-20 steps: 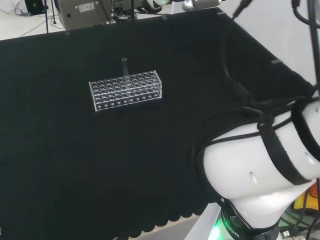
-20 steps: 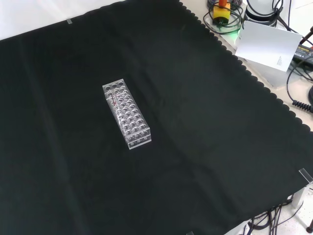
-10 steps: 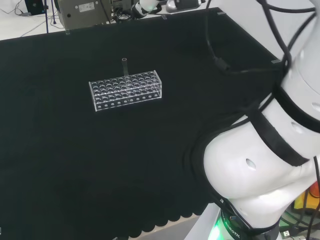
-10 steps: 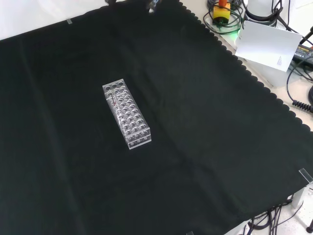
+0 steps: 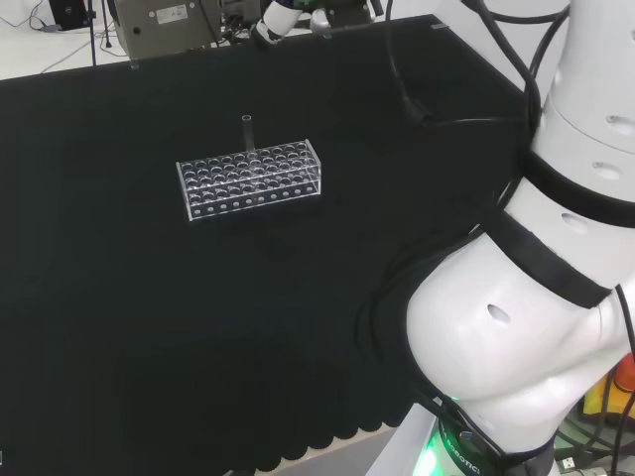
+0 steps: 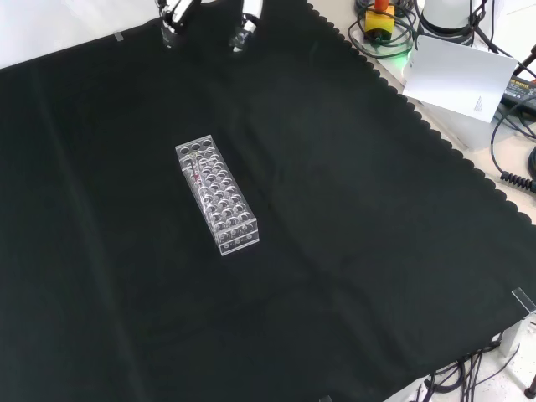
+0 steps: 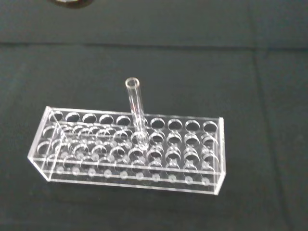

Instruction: Pick up the test tube.

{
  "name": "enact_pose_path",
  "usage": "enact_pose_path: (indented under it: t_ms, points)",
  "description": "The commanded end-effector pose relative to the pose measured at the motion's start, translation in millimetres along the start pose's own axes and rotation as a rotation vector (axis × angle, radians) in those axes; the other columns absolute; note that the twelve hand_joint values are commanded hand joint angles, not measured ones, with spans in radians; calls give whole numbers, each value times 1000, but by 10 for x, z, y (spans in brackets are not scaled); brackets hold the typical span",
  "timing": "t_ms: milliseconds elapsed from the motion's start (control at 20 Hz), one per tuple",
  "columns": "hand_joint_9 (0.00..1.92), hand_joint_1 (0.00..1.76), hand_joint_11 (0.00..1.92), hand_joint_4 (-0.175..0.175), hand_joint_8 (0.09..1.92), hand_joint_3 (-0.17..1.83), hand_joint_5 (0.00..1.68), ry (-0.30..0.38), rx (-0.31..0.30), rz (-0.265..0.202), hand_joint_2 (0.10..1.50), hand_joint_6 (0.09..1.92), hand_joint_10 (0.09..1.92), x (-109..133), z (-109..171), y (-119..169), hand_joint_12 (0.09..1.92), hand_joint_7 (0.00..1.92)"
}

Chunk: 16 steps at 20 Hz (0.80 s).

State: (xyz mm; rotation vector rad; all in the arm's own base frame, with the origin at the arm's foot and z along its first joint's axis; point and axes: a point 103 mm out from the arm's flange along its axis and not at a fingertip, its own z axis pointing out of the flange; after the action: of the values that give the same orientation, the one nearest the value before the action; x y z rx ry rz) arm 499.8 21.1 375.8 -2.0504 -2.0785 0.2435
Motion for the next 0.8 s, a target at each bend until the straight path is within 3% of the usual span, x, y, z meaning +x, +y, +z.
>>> enact_pose_path:
  t_ms: [50, 800]
  points:
    - [502, 756, 308, -121, 875, 456, 454, 37, 98, -26, 745, 87, 870, 127, 517, 794, 1490, 425]
    - [564, 793, 361, -128, 871, 482, 483, -5, 207, -12, 734, 87, 844, 166, 1001, 1249, 1464, 466]
